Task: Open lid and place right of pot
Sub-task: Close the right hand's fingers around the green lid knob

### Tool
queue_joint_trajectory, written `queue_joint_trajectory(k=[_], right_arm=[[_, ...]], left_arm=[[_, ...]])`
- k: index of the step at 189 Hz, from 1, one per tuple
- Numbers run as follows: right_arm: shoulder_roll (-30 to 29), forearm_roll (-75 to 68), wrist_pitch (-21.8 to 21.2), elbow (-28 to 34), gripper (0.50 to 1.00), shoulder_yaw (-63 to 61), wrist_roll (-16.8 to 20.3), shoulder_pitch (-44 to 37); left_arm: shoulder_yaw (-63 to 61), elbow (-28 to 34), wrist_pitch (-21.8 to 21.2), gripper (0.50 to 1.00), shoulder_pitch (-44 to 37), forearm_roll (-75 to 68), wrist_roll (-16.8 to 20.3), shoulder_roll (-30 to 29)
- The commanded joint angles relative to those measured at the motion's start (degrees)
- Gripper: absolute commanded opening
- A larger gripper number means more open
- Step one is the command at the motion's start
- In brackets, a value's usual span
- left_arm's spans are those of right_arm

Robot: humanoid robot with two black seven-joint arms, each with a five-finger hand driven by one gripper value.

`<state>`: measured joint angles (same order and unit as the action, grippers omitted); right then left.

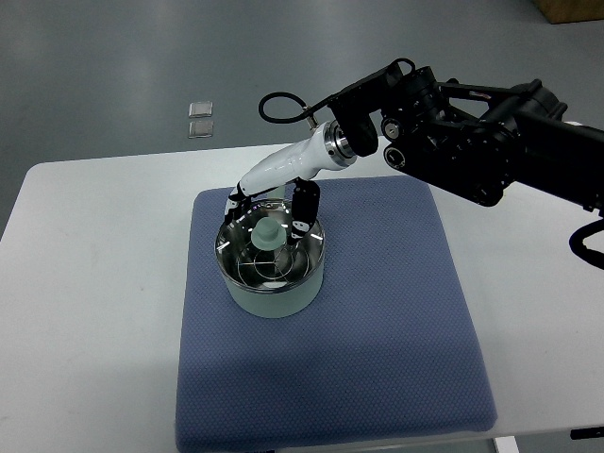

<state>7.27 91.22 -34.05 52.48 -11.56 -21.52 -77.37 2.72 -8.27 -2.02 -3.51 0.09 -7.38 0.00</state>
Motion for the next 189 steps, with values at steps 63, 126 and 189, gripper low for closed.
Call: queue_joint_trajectory(k=[63,126,189], right_arm=[[-0.1,0.4,0.2,-0.4,0.78,0.8,0.1,0.1],[-0.1,0.4,1.0,-0.8,0.721,0.8,0.2,0.3],[-0.1,0.4,1.0,-1.2,0.684,0.7,0.2,1.2]], left_arm=[[0.0,-0.2,0.0,1.0,0.0,0.0,0.0,0.0],[0.0,-0.2,0.0,1.0,0.0,0.0,0.0,0.0],[0.0,-0.1,0.0,1.0,0.0,0.0,0.0,0.0]])
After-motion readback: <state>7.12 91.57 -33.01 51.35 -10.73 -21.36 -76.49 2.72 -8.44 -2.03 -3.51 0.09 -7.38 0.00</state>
